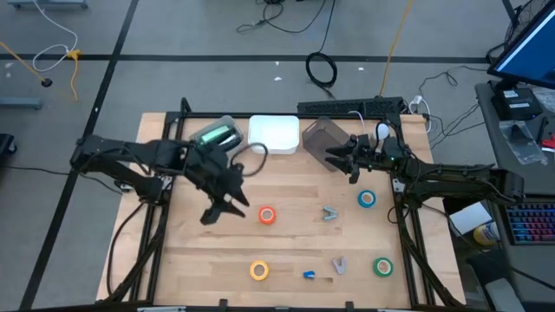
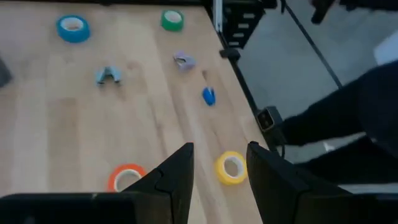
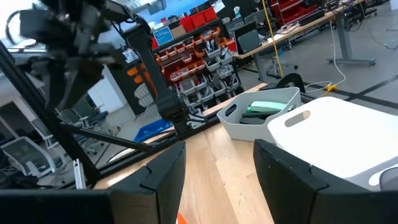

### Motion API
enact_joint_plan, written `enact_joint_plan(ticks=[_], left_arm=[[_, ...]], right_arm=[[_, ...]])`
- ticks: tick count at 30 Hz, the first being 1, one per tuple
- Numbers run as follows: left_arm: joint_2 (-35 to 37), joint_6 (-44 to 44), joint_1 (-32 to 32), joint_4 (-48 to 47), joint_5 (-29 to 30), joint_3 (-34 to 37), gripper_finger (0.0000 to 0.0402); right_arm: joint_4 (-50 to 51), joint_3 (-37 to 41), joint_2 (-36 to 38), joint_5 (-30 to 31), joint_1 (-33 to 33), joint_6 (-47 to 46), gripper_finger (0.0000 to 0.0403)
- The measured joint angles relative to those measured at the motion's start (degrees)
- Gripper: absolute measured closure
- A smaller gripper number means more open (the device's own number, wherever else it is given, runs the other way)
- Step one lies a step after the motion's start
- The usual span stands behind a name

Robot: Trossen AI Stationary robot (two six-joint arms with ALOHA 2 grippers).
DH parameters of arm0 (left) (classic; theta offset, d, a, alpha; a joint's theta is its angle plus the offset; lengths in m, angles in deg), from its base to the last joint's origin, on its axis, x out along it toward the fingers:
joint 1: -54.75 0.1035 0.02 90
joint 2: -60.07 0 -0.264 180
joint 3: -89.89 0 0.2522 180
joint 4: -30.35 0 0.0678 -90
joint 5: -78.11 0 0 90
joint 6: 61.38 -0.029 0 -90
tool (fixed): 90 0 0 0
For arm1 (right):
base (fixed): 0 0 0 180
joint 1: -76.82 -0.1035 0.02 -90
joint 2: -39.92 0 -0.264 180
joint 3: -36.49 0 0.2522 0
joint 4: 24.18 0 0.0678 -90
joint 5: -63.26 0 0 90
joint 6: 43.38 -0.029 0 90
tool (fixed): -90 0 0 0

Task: Pick and place Stapler, Stapler remover, tape
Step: Put the blue stapler into the gray bin

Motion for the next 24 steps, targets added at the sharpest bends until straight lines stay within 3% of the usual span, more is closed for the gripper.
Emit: enact_joint_plan(ticks=[8, 15, 19, 24], left_arm=[[-8.3, 5.3, -6.1, 15.3, 15.3, -0.1, 0.0254], [-19.0, 14.3, -7.1, 19.7, 14.3, -2.2, 0.0254], [-20.5, 18.5, -7.2, 18.3, 13.9, -2.2, 0.0254], [-17.3, 15.2, -9.0, 15.5, 23.2, -2.2, 0.0254]], right_arm=[[1.6, 0.0, 0.0, -0.1, 0.0, 0.0, 0.0222], [5.7, 0.0, 0.0, -0.2, -0.1, 0.0, 0.0222], [5.9, 0.0, 0.0, -6.0, -0.1, 0.4, 0.0222], [2.8, 0.0, 0.3, -13.1, -3.9, 2.8, 0.0222]])
